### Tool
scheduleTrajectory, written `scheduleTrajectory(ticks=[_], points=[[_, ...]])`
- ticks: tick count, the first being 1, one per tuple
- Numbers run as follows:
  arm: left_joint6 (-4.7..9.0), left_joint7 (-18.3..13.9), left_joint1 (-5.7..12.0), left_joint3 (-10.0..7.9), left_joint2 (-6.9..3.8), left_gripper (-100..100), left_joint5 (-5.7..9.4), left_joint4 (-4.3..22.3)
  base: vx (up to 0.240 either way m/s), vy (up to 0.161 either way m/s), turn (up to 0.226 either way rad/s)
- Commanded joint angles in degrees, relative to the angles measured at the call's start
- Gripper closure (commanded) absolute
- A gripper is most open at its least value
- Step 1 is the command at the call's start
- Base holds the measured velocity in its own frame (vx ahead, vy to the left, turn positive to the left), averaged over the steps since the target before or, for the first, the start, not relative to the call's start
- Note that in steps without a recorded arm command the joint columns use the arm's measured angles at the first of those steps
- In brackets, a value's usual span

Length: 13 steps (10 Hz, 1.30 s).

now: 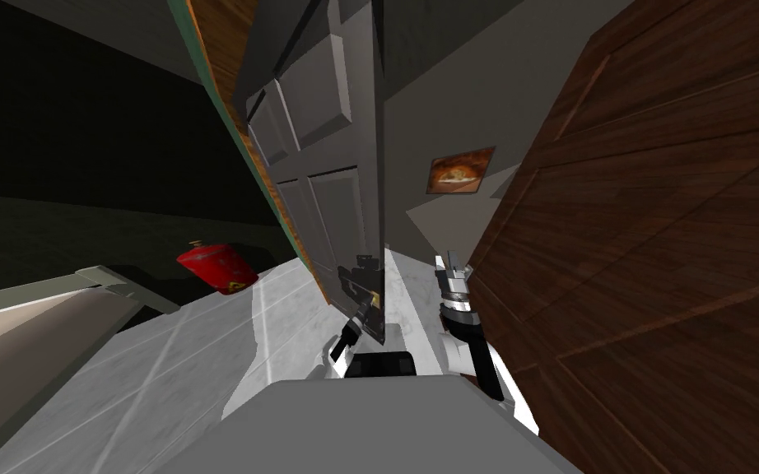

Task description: Push the door open

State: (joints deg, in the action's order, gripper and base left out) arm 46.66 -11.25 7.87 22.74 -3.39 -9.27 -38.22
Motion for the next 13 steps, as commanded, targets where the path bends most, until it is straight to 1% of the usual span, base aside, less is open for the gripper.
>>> scheduleTrajectory(ticks=[1, 3, 4, 5, 9, 10, 12, 13], points=[[-0.64, 0.86, -0.03, -1.65, -0.43, 100, 0.67, -0.93, 0.138, -0.137, 0.039], [-0.72, 1.65, 0.03, -2.73, -0.23, 100, 1.11, -0.72, 0.108, -0.09, 0.061], [-0.81, 2.45, 0.09, -3.85, 0.02, 100, 1.56, -0.5, 0.141, -0.11, 0.074], [-1.15, 1.51, -0.13, -2.9, -0.45, -100, 1.26, -1.14, -0.028, -0.042, 0.061], [-1.25, 1.04, -0.36, -2.56, -0.39, -100, 1.26, -1.5, -0.184, 0.047, 0.013], [-1.29, 0.88, -0.44, -2.44, -0.25, -100, 1.26, -1.63, -0.229, 0.041, 0.025], [-1.37, 0.5, -0.63, -2.16, 0.37, -100, 1.26, -1.93, -0.209, 0.057, 0.031], [-1.4, 0.58, -0.58, -2.23, 0.12, -100, 1.26, -1.93, -0.087, 0.025, -0.001]])
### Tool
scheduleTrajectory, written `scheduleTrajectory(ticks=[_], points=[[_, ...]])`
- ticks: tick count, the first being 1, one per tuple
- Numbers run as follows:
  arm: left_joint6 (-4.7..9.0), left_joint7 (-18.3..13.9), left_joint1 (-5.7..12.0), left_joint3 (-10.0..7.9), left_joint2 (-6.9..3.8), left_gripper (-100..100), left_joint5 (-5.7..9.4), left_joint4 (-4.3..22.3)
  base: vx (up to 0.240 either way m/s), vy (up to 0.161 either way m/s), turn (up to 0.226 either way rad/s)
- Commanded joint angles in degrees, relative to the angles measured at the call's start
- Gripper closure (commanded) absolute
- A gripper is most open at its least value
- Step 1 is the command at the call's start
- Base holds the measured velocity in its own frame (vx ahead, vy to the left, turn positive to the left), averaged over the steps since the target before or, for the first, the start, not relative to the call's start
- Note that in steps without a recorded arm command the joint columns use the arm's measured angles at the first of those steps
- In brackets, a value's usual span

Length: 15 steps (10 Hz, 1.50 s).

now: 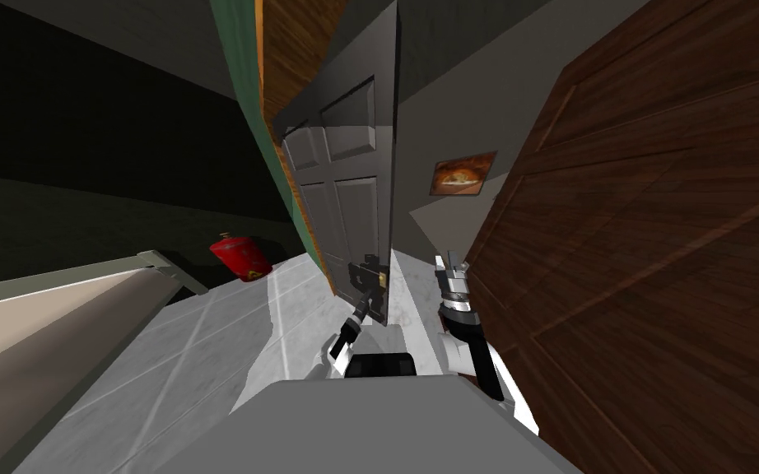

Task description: Push the door open

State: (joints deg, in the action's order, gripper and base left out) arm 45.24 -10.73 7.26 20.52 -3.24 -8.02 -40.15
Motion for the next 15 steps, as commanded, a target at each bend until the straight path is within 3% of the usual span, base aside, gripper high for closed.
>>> scheduleTrajectory(ticks=[1, 5, 9, 10, 11, 15], points=[[0.21, 0.23, -0.02, -0.18, -0.31, -100, 0.07, 0.15, 0.047, -0.05, -0.031], [0.65, 0.73, -0.05, -0.58, -0.37, -100, 0.21, 0.47, 0.157, -0.08, -0.018], [1.23, 1.38, -0.1, -1.08, 0.58, -100, 0.39, 0.88, 0.194, -0.103, -0.023], [1.14, 1.27, -0.07, -1.01, 0.41, -100, 0.36, 0.87, 0.083, -0.037, 0.016], [1.14, 1.27, -0.07, -1.01, 0.41, 100, 0.36, 0.87, -0.02, 0.004, -0.01], [1.14, 1.27, -0.07, -1.01, 0.41, 100, 0.36, 0.87, -0.016, 0.008, -0.003]])
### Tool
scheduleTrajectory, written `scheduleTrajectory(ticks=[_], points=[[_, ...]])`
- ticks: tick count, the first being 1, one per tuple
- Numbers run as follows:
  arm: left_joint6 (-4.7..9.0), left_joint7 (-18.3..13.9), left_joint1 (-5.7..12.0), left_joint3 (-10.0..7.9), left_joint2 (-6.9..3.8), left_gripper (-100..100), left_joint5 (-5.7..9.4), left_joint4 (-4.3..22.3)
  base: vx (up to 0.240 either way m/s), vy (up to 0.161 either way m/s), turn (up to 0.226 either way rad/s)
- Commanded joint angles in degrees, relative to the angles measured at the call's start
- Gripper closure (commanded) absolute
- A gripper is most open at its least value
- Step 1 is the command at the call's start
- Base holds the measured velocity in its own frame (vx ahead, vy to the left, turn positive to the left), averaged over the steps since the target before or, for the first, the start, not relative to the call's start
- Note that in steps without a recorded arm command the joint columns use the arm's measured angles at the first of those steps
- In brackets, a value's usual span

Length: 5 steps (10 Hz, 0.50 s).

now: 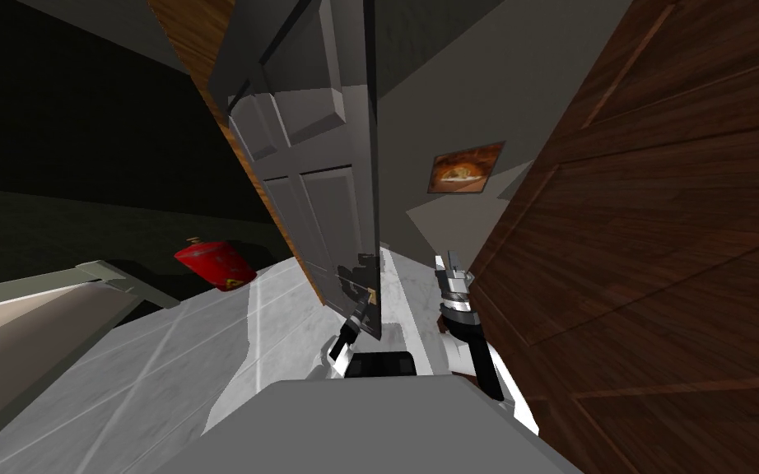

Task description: Push the door open

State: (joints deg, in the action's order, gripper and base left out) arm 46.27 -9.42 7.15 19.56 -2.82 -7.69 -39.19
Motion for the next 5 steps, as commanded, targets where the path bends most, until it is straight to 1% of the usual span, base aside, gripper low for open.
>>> scheduleTrajectory(ticks=[1, 2, 3, 4, 5], points=[[0.12, -0.03, 0.04, -0.05, -0.01, 100, 0.04, -0.08, 0.0, 0.0, 0.0], [-0.12, 1.0, -0.17, -0.31, -0.6, 100, 1.02, -0.1, 0.092, -0.023, 0.047], [-0.17, 1.48, -0.23, -0.45, -0.81, 100, 1.51, -0.16, 0.158, -0.059, 0.067], [-0.17, 1.48, -0.23, -0.45, -0.81, 100, 1.51, -0.16, 0.116, -0.064, 0.009], [-0.22, 1.96, -0.3, -0.6, -1.01, 100, 2.0, -0.22, 0.1, -0.055, 0.025]])
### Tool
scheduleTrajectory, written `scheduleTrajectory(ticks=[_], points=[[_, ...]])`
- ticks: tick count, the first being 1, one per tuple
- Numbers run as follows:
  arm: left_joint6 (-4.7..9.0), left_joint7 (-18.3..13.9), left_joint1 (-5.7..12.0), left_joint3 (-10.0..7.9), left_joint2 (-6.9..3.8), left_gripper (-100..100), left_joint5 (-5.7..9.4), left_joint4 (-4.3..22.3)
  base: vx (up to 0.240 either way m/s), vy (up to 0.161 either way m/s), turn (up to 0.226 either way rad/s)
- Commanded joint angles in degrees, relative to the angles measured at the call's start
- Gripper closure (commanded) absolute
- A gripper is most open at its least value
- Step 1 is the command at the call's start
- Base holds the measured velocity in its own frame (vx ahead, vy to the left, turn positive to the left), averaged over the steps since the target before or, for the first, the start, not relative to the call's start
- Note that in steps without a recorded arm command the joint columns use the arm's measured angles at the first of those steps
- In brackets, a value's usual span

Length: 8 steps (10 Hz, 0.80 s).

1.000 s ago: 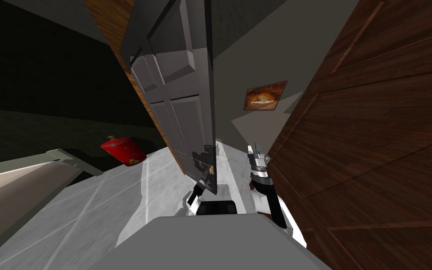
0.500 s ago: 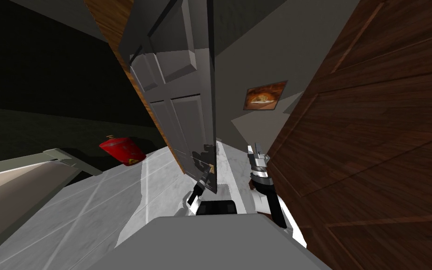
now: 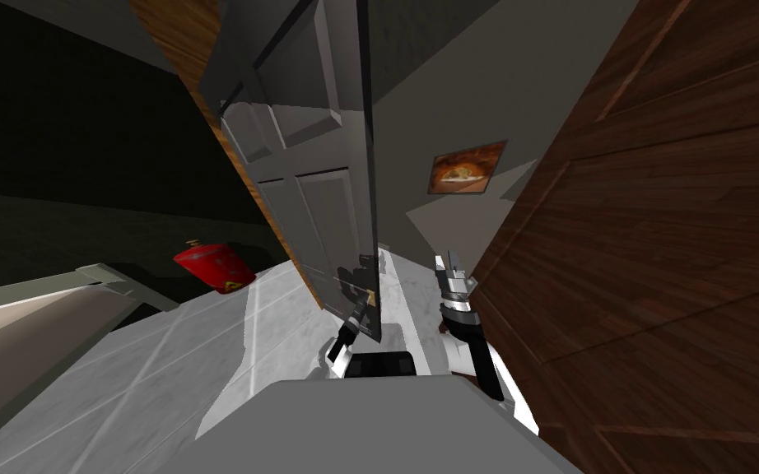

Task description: Push the door open

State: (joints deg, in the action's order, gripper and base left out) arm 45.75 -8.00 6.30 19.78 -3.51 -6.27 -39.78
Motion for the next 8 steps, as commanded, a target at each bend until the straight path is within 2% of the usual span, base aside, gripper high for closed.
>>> scheduleTrajectory(ticks=[1, 3, 4, 8], points=[[0.2, 1.46, 0.44, -1.09, -0.62, 100, 1.5, 0.24, 0.188, -0.066, 0.075], [0.2, 1.46, 0.44, -1.09, -0.62, 100, 1.5, 0.24, 0.106, -0.011, 0.06], [-0.5, 1.01, 0.1, -0.82, -0.76, -100, 1.5, -0.61, -0.107, 0.022, 0.052], [-0.95, 0.54, -0.02, -0.66, -0.3, -100, 1.7, -1.15, -0.21, 0.009, 0.034]])
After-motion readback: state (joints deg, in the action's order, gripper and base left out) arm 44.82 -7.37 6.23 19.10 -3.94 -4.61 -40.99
